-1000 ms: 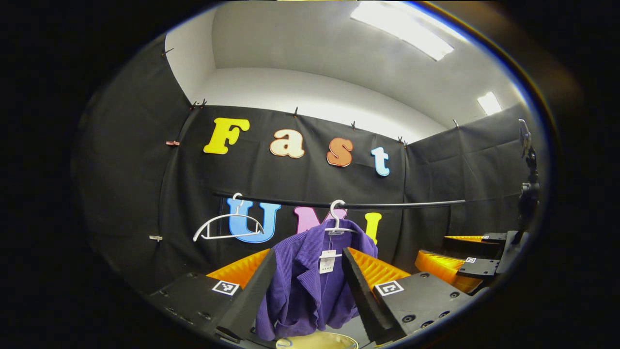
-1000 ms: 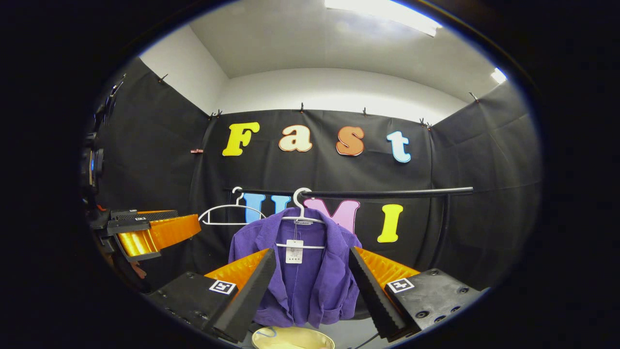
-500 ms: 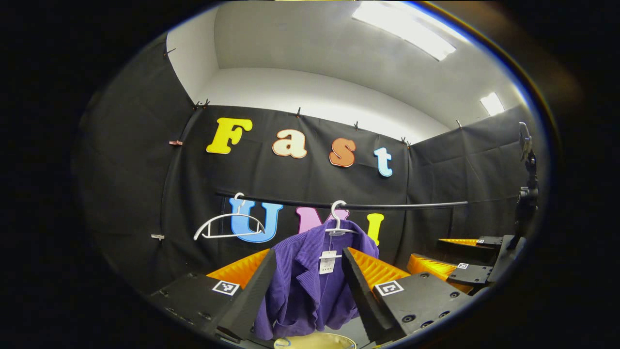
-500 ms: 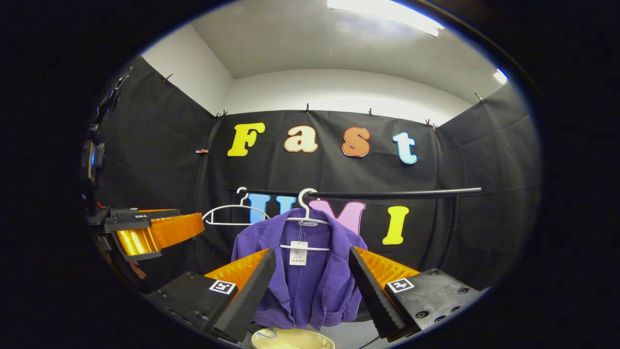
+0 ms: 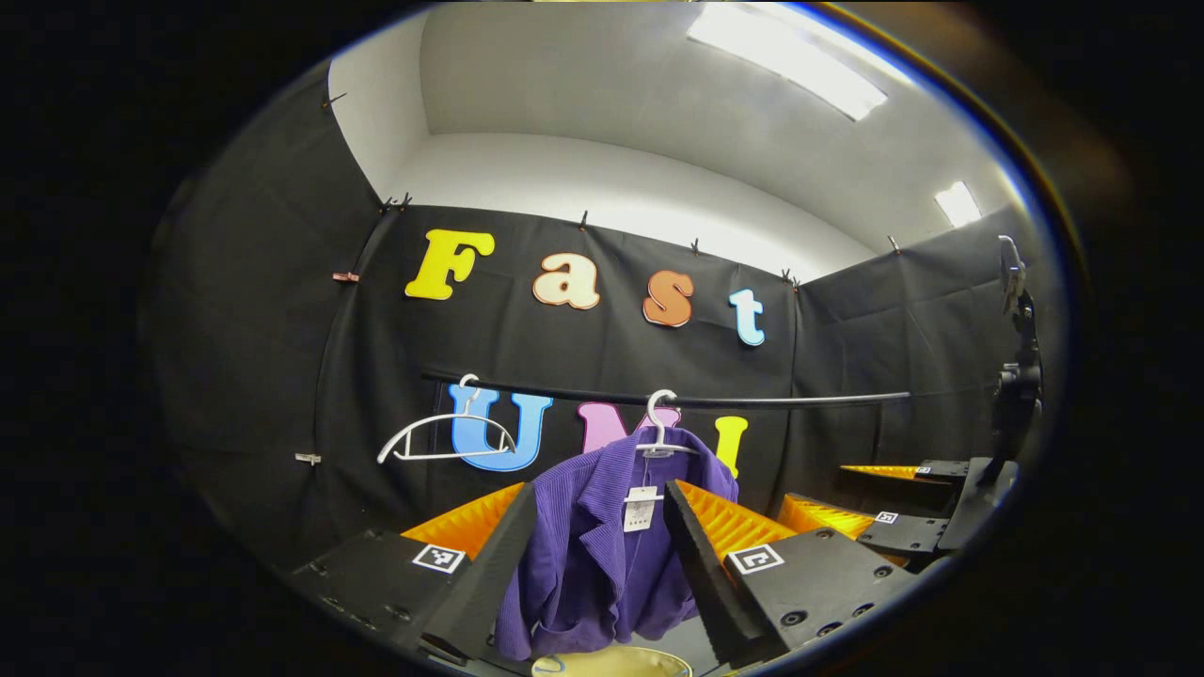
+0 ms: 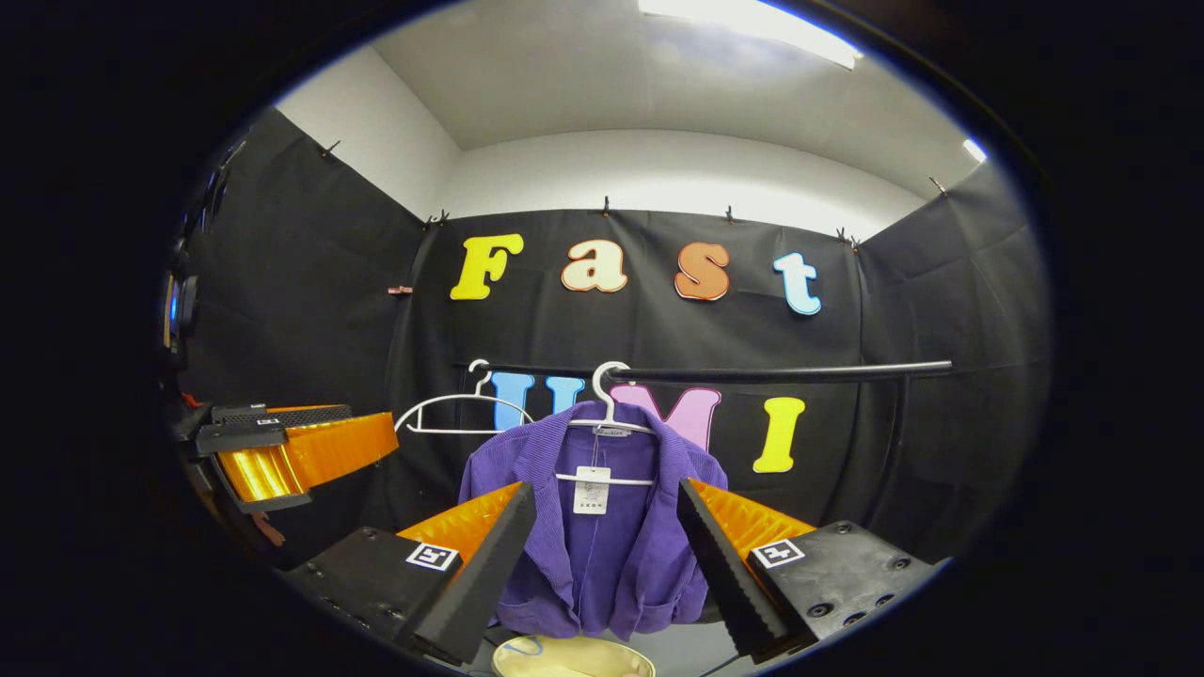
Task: Grasp the clothes on the hanger with both hands and then place them into the laundry hamper below.
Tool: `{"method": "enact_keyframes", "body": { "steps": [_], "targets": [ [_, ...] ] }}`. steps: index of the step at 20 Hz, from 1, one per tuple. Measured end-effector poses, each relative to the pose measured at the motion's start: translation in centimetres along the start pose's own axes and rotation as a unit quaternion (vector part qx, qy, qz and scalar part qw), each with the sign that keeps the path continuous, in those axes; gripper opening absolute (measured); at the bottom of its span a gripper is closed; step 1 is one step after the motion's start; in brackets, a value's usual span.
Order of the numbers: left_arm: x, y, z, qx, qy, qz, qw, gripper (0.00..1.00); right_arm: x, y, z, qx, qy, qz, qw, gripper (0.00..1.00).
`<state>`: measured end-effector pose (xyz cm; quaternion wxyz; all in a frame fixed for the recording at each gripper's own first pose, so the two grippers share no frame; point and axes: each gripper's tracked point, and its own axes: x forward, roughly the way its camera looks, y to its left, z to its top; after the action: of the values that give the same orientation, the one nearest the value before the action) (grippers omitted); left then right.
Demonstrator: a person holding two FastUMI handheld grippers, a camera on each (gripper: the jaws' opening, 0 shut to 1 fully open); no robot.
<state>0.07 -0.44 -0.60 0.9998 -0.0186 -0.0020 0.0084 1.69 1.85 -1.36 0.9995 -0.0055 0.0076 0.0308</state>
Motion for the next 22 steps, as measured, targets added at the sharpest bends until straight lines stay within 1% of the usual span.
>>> {"method": "enact_keyframes", "body": {
  "steps": [6,7,8,10,11,12,15,17,20,22],
  "targets": [
    [0.5,0.1,-1.1,-0.007,0.017,-0.033,0.999,0.86,-0.2,0.4,-0.5,0.005,0.006,-0.024,1.0,0.97],
    [0.7,0.2,-1.3,-0.007,0.021,-0.04,0.999,0.82,-0.1,0.5,-0.7,0.009,0.008,-0.03,0.999,0.97],
    [0.9,0.2,-1.8,-0.007,0.025,-0.047,0.999,0.86,0.0,0.5,-1.1,0.011,0.01,-0.036,0.999,0.97],
    [1.3,0.3,-2.7,-0.007,0.035,-0.061,0.997,0.86,0.2,0.2,-2.1,0.012,0.017,-0.054,0.998,0.97],
    [1.6,0.2,-3.0,-0.008,0.037,-0.069,0.997,0.86,0.4,0.0,-2.6,0.012,0.021,-0.061,0.998,0.99],
    [2.0,0.2,-3.3,-0.011,0.036,-0.071,0.997,0.86,0.7,-0.2,-2.9,0.012,0.021,-0.066,0.998,0.97],
    [3.8,0.0,-5.0,-0.012,0.044,-0.069,0.997,0.86,2.4,-1.1,-3.8,0.013,0.019,-0.066,0.998,0.97],
    [5.5,-0.1,-6.0,-0.005,0.04,-0.059,0.997,0.86,4.3,-2.2,-4.7,0.01,0.015,-0.059,0.998,0.97],
    [8.7,-0.8,-7.8,-0.007,0.031,-0.039,0.999,0.86,8.2,-3.8,-7.0,0.014,0.01,-0.031,0.999,0.97],
    [10.9,-1.1,-9.5,0.001,0.033,-0.014,0.999,0.86,10.9,-5.1,-9.2,0.026,0.019,-0.007,0.999,0.97]
  ]
}}
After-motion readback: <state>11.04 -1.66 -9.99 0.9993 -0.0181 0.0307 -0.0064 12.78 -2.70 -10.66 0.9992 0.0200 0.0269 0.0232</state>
